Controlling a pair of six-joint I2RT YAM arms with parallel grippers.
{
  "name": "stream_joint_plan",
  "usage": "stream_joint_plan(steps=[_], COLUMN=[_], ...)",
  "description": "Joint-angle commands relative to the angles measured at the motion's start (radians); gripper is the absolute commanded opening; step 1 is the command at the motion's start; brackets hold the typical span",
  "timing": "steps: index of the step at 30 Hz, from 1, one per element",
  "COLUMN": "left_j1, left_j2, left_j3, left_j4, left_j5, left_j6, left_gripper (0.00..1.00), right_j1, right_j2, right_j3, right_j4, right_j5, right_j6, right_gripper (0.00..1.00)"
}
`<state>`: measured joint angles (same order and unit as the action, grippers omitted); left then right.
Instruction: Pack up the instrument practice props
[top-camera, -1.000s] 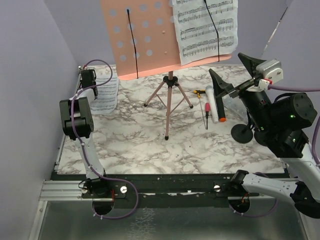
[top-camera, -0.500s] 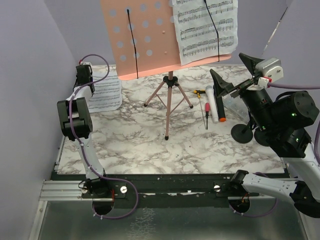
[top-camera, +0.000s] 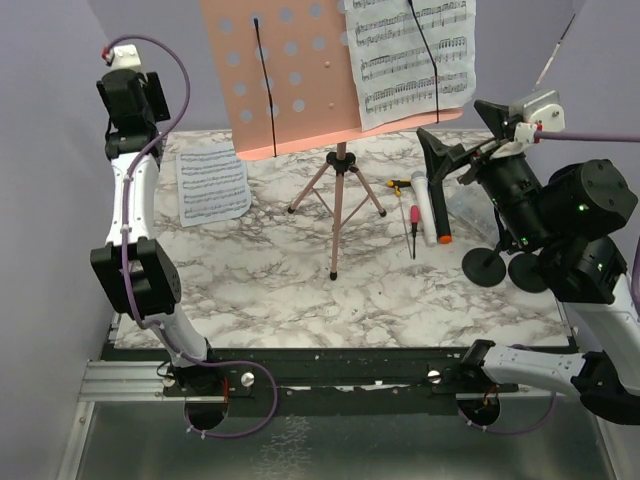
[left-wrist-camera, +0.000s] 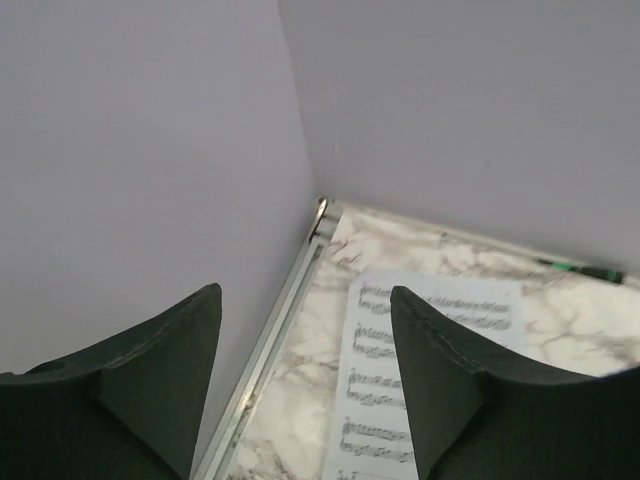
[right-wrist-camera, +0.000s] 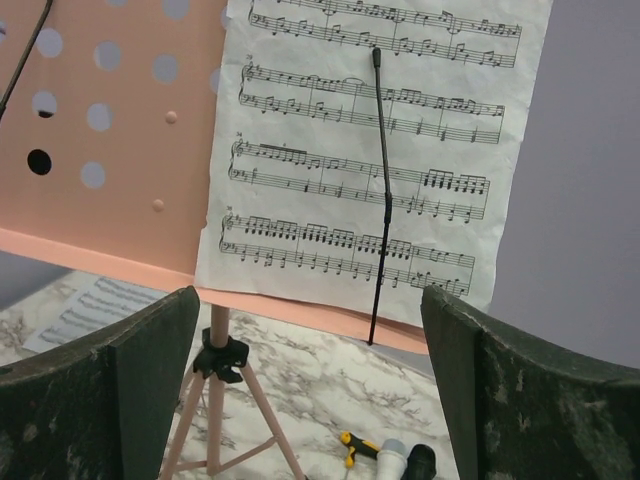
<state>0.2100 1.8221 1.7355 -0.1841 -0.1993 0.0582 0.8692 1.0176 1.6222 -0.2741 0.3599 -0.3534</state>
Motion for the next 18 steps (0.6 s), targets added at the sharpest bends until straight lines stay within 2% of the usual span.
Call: stream_joint_plan(steps=[1, 7, 12, 18], left_j1=[0.005, 0.004, 0.005, -0.028], left_j2=[-0.147, -0.244, -0.295, -0.335], left_j3=[0.121, 0.282, 0.447, 0.590], left_j4=[-0.154, -0.310, -0.410, -0.428], left_j5=[0.116, 0.184, 0.282, 0.475], left_j6=[-0.147, -0.238, -0.319, -0.423], left_gripper=[0.71, 0.73, 0.75, 0.75], right_j1=[-0.001, 0.000, -0.001, -0.012], right_j2=[0.059, 0.176, 0.325, 0.397], right_j3=[0.101, 0.276, 0.515, 0.577], right_j4=[-0.125, -0.250, -0.415, -0.403], right_j5=[0.081, 0.115, 0.090, 0.127], right_j6=[0.058, 0.074, 0.121, 0.102], right_gripper=[0.96, 0.95, 0.94, 0.95])
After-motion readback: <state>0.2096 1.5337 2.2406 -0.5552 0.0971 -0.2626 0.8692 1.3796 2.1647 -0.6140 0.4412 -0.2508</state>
